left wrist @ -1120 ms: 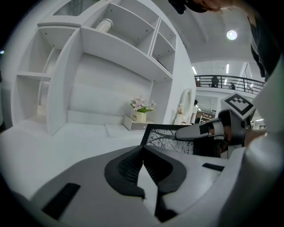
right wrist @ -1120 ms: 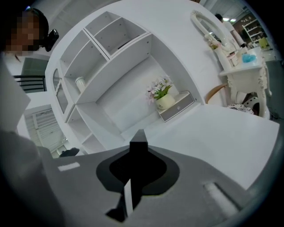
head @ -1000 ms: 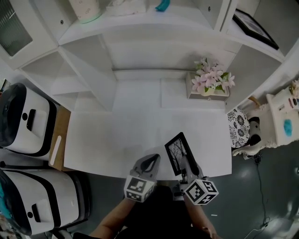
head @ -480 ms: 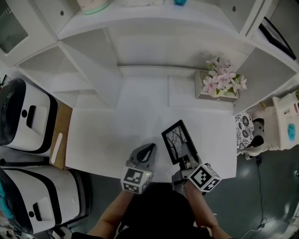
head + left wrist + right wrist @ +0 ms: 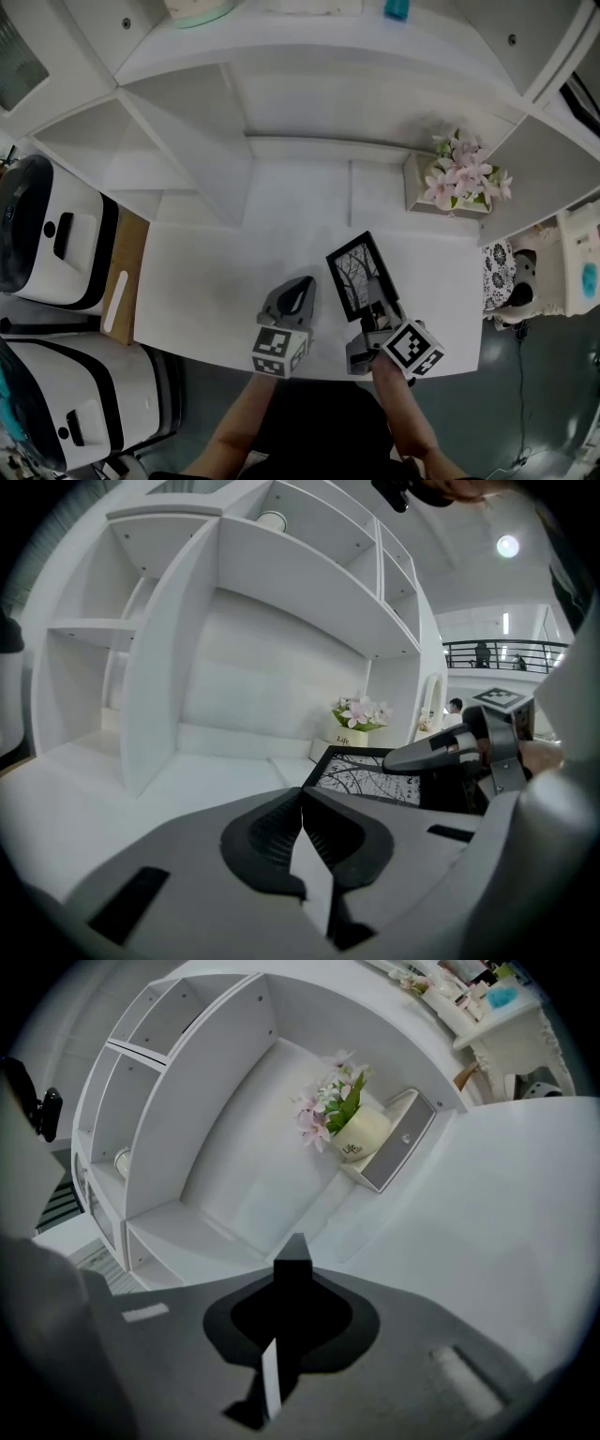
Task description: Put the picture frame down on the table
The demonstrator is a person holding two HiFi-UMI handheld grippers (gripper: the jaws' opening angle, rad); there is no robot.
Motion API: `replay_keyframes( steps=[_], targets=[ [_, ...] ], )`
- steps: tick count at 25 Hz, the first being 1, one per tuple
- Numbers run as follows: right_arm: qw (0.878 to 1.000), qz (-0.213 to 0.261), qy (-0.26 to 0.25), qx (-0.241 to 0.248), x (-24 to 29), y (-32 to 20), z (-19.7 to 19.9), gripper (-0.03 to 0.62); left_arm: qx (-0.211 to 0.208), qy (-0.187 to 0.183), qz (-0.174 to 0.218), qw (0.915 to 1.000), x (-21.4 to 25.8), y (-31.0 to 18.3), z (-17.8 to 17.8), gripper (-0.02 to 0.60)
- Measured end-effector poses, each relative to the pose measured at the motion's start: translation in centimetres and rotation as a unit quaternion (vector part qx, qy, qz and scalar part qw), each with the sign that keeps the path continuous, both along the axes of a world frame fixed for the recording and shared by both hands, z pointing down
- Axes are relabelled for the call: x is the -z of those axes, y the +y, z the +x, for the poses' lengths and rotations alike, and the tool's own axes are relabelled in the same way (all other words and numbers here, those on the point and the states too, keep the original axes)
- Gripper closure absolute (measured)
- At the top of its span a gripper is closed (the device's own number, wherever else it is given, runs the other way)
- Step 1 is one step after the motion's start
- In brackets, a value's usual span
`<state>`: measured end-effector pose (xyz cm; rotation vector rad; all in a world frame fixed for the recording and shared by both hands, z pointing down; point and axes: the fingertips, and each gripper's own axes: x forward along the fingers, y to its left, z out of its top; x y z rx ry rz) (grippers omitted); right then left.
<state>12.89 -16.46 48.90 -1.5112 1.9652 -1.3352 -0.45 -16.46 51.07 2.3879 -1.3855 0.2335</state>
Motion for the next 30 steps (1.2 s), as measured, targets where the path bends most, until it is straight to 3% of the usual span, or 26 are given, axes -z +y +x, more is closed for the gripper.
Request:
replay_keyframes(
  steps=[11,30],
  targets=[
    [0.998,-0.014,-0.064,-0.008,-1.5,-3.7,-2.1,0.58,0.034,0.001,0.002,0.9994,-1.4,-3.4,-2.4,0.569],
    [0.984,-0.076,-0.158,-0.037,-7.1,-6.5,-4.3,0.58,0.024,0.0,-0.004,0.9997,-3.4,-4.2,-2.8,0.569]
  ],
)
